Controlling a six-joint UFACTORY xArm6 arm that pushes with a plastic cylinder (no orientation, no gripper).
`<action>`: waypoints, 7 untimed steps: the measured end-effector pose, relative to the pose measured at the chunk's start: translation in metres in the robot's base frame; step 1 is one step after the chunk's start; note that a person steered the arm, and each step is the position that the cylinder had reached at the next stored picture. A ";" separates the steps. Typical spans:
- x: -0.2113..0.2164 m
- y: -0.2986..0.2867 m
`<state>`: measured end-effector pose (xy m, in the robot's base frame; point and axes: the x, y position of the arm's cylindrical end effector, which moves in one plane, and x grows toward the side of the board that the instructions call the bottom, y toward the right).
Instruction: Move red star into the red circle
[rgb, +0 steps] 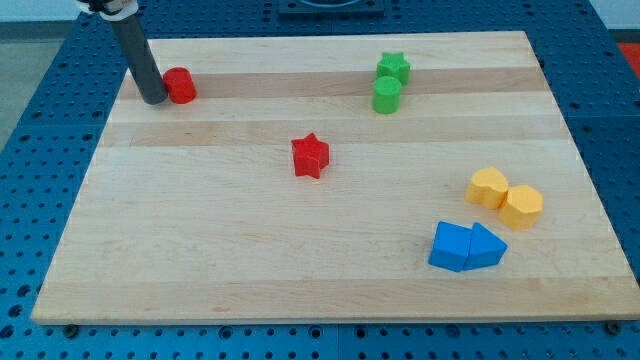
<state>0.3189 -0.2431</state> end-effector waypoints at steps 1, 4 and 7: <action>0.014 0.000; 0.205 0.068; 0.218 0.274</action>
<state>0.5364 0.0314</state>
